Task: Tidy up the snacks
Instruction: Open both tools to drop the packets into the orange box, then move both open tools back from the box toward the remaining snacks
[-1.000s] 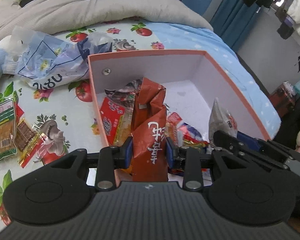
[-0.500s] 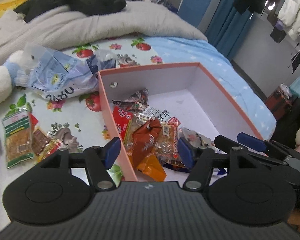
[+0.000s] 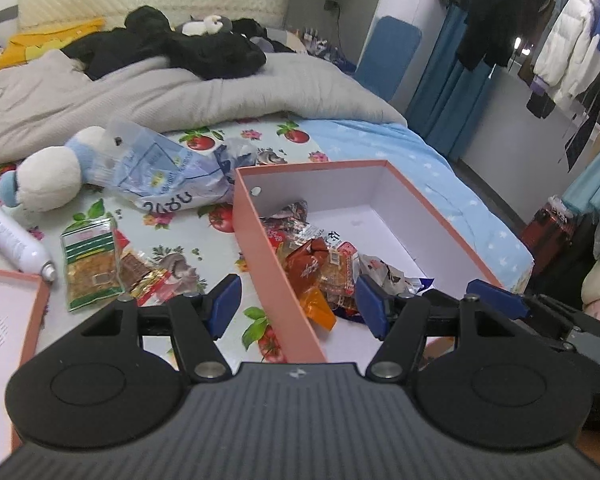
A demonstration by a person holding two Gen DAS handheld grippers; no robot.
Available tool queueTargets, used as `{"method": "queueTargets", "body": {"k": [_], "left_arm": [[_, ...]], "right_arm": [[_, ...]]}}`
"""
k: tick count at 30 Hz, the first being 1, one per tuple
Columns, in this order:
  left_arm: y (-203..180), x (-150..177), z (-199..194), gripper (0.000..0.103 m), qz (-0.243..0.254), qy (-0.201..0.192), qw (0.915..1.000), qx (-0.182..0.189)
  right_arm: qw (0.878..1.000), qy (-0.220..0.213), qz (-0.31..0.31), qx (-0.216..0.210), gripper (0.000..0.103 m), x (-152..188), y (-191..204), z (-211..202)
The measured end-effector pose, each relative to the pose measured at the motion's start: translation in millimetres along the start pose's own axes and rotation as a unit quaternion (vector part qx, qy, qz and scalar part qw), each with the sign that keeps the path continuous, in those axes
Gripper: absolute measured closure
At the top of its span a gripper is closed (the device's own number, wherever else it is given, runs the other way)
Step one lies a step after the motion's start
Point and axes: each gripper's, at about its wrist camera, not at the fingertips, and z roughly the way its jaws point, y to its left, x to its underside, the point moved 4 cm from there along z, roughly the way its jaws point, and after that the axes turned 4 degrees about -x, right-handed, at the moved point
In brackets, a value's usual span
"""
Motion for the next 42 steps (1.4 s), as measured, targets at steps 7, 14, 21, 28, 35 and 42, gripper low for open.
{"method": "queueTargets", "body": {"k": [7,14,21,28,35,42], "left_arm": [[22,31,-41,0.035,-0.016,-0.017,0.9995,-0.021],[51,67,-70,0.035,-0.048,-0.021,0.9978,-0.040],[85,96,-71,0.035,-0.080,-0.009,0.9944,-0.069],[115,99,-56,0.035,-0.100,-0.009,0.9911,-0.087],[144,96,-27,0.035,-0.132,-0.011,0.9866,-0.096],[182,96,22,0.034,-0.148,0.015,0.9838,-0.100]], "right_arm": [[0.999,-0.002,-0.024,-0.034,0.043,21,36,-19],[0.996,0.013,-0.052,-0.073,0.043,42,67,-27],[0.993,0.013,-0.058,-0.099,0.043,36,89,-12],[0.991,0.029,-0.065,-0.114,0.043,46,102,16],[0.985,0.053,-0.095,-0.133,0.043,62,117,53],[0.982,0.070,-0.106,-0.139,0.043,73,129,103]]}}
